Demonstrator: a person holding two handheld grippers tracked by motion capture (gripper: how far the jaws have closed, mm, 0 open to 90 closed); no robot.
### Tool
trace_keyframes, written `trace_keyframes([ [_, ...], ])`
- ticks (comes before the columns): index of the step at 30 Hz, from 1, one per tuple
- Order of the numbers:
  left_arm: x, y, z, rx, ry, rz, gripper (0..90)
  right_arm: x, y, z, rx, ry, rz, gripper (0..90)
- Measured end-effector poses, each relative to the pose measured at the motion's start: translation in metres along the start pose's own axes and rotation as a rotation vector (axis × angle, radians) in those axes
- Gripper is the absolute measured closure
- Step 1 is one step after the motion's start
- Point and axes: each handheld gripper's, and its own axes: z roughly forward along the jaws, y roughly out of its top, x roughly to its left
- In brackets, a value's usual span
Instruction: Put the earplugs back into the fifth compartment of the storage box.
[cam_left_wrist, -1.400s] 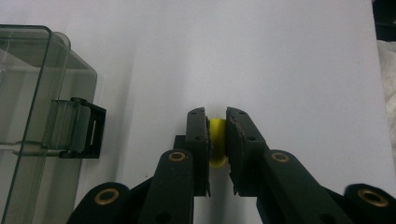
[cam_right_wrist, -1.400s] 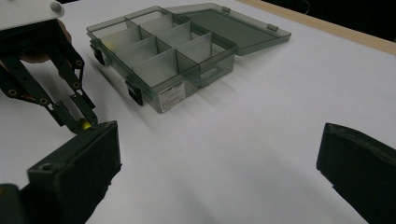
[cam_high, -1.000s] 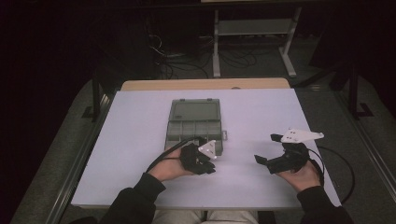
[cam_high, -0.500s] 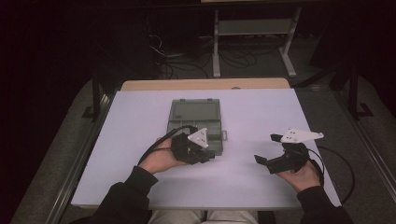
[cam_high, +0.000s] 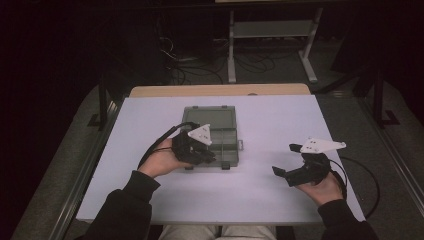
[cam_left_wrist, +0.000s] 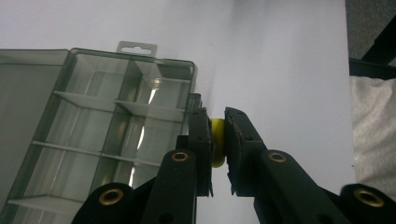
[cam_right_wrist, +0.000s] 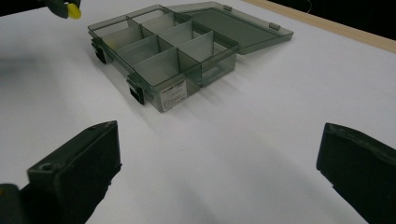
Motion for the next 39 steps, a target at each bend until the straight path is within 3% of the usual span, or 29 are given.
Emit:
trace_keyframes([
  [11,0.019,-0.019,-0.013,0.016,0.053,-0.071,81.3,0.0,0.0,0.0,-0.001,-0.002,0.001,0.0],
  [22,0.039,-0.055,-0.02,0.014,0.113,-0.192,81.3,0.0,0.0,0.0,0.0,-0.002,0.001,0.0],
  [30,0.046,-0.077,-0.012,0.021,0.116,-0.258,81.3,0.0,0.0,0.001,0.003,-0.002,0.001,0.0],
  [39,0.049,-0.085,0.001,0.041,0.107,-0.282,81.2,0.0,0.0,0.001,0.006,0.0,0.0,0.0],
])
